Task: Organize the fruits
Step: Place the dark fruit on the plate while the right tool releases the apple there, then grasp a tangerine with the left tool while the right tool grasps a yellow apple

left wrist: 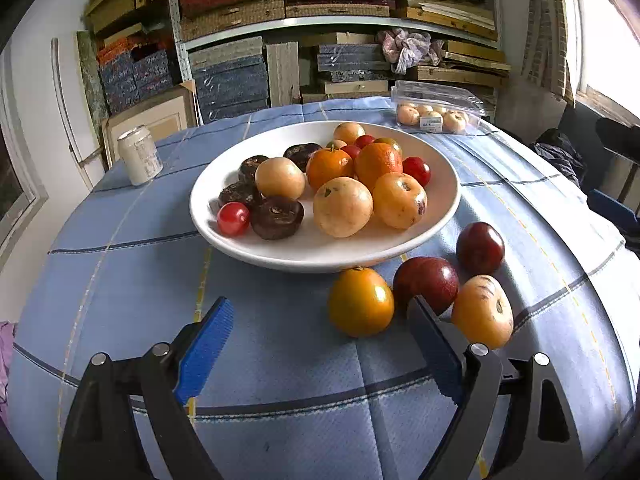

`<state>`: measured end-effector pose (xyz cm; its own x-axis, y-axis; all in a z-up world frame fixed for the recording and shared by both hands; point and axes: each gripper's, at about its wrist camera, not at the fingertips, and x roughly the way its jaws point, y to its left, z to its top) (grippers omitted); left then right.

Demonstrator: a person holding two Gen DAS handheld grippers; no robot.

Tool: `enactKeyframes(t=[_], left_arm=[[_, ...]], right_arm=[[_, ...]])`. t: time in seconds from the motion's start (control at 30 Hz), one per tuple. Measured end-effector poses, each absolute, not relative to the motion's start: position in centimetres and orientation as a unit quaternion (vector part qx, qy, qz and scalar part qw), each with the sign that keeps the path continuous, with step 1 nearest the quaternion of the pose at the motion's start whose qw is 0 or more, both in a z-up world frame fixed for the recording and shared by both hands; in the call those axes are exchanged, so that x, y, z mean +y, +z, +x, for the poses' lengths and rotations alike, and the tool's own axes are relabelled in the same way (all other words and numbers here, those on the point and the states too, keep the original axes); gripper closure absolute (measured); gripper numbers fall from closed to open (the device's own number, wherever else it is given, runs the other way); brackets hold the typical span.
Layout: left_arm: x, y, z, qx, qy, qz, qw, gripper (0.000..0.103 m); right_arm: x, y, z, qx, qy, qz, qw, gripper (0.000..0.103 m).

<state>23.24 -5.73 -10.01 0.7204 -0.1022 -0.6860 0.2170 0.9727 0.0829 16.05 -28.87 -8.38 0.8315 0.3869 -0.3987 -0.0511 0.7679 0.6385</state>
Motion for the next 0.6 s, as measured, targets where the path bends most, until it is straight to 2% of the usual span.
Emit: enactKeyframes(t=[0.53, 0.6], left_arm=[[-6.0, -11.6, 25.5, 0.418, -0.068, 0.086, 0.902, 0.014], [-5.8, -11.7, 25.6, 0.421, -0.068, 0.082, 0.901, 0.011]], right_arm=[[-28.1, -8.5, 16.0, 0.274, 0.125, 0.308, 0.902, 0.012], [-28.0, -8.6, 16.0, 0.276, 0.125, 0.307, 0.902, 0.012]])
